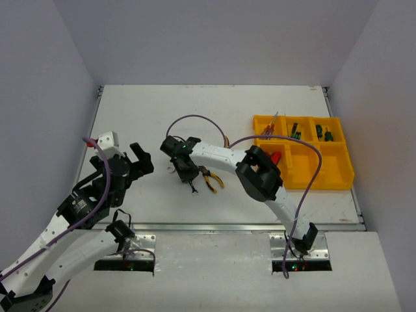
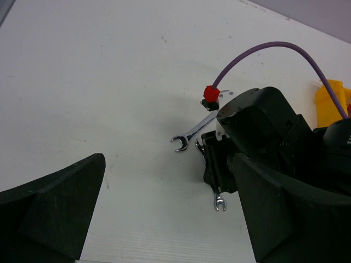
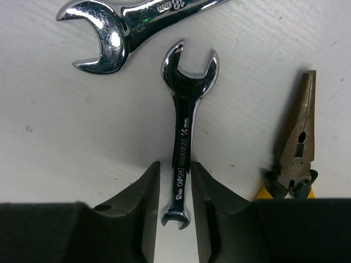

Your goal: Sort the tools into containers

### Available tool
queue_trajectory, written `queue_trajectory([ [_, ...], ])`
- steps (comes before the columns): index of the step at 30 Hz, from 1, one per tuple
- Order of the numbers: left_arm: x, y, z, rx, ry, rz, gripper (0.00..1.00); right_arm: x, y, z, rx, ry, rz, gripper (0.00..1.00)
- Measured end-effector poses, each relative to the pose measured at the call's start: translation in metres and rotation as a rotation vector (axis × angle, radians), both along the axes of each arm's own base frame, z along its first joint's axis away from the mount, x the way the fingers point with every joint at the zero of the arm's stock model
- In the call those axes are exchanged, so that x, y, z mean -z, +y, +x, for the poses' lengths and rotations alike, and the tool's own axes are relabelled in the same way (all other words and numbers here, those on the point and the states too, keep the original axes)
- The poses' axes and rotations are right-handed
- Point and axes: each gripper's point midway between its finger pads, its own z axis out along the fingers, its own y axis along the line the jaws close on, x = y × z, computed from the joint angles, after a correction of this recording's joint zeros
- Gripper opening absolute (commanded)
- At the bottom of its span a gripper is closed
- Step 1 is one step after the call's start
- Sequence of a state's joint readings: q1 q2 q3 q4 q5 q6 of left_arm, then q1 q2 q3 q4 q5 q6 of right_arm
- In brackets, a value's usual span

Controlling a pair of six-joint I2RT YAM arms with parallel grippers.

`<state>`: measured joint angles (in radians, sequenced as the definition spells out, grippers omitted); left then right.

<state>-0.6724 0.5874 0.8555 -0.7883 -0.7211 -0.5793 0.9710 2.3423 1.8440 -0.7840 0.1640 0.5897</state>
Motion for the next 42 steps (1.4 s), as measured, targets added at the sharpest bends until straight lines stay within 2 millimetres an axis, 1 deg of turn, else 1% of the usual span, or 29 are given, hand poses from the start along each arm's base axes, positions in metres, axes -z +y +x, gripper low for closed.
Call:
queue_trajectory([
  [1,0.0,0.0,0.0,0.0,0.001,0.0,1.0,0.0,0.001,0.0,-0.003,0.005,-0.004,0.22],
  [2,0.0,0.0,0.0,0.0,0.0,0.0,1.0,0.001,0.001,0.0,-0.007,0.009,-0.008,0.21],
  [3,0.0,0.0,0.0,0.0,0.001,0.0,1.0,0.001,0.002,0.0,-0.009,0.013,-0.011,0.13],
  [4,0.0,0.0,0.0,0.001,0.0,0.0,1.0,0.001,0.003,0.0,-0.013,0.017,-0.013,0.07],
  [6,0.0,0.0,0.0,0.001,0.0,0.0,1.0,0.001,0.003,0.0,-0.013,0.02,-0.017,0.0],
  [11,0.0,0.0,0.0,0.004,0.002,0.002,1.0,0.0,0.003,0.0,-0.013,0.022,-0.02,0.0],
  [14,0.0,-0.001,0.0,0.005,0.002,0.002,1.0,-0.002,0.0,-0.004,-0.015,0.012,0.006,0.0],
  [17,0.0,-0.001,0.0,0.005,0.002,0.002,1.0,-0.004,-0.014,-0.016,-0.019,0.03,0.002,0.0],
  [20,0.0,-0.001,0.0,0.005,0.002,0.002,1.0,-0.01,-0.022,-0.024,-0.024,0.036,-0.004,0.0],
  [24,0.0,-0.001,0.0,0.005,0.002,0.002,1.0,-0.03,-0.025,-0.025,-0.024,0.006,0.024,0.0],
  [30,0.0,-0.001,0.0,0.005,0.002,0.002,1.0,-0.073,-0.031,-0.019,-0.011,-0.065,0.102,0.0],
  [32,0.001,-0.001,0.0,0.005,0.003,0.002,1.0,-0.08,-0.033,-0.014,-0.003,-0.08,0.119,0.0],
  [34,0.001,-0.001,0.0,0.005,0.003,0.002,1.0,-0.083,-0.037,-0.011,0.003,-0.09,0.125,0.0],
  [36,0.001,-0.001,0.0,0.005,0.003,0.003,1.0,-0.082,-0.045,-0.01,0.012,-0.094,0.117,0.0],
  [39,0.001,-0.001,0.0,0.005,0.003,0.002,1.0,-0.084,-0.072,-0.008,0.04,-0.102,0.094,0.0],
  [40,0.001,-0.001,0.0,0.005,0.003,0.003,1.0,-0.086,-0.083,-0.007,0.054,-0.108,0.091,0.0],
  [42,0.001,-0.001,0.0,0.005,0.003,0.003,1.0,-0.096,-0.116,-0.004,0.1,-0.132,0.082,0.0],
])
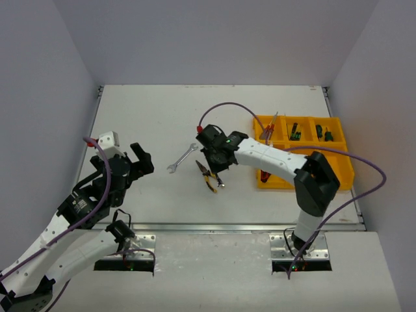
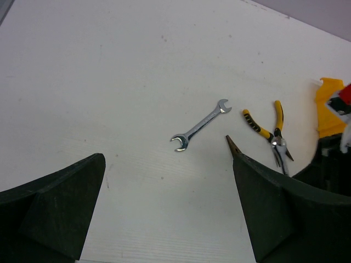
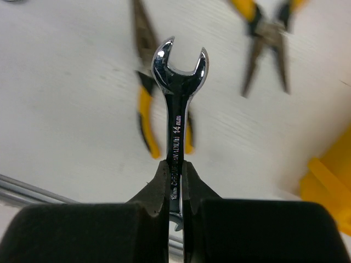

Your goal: Sort the tools into containers

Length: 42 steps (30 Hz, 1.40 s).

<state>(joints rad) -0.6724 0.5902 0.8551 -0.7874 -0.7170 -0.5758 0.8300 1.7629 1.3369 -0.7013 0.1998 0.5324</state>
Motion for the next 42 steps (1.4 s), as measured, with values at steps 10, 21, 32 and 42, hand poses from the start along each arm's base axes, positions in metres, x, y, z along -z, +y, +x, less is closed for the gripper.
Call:
queue_trajectory([
  [10,0.003,-0.003,0.002,0.015,0.012,0.01,1.0,-0.072,-0.208,0.025,0.454,-0.228,-0.009,0.0],
  [21,0.005,-0.007,0.002,0.038,0.021,0.014,1.0,-0.016,-0.327,0.01,0.812,-0.076,-0.119,0.0],
  [32,0.009,-0.013,0.005,0.054,0.039,0.024,1.0,0.014,-0.333,0.024,0.861,-0.015,-0.082,0.77],
  [42,0.075,-0.06,0.036,0.157,0.34,0.177,1.0,-0.043,-0.291,0.033,0.747,-0.168,0.141,0.99],
])
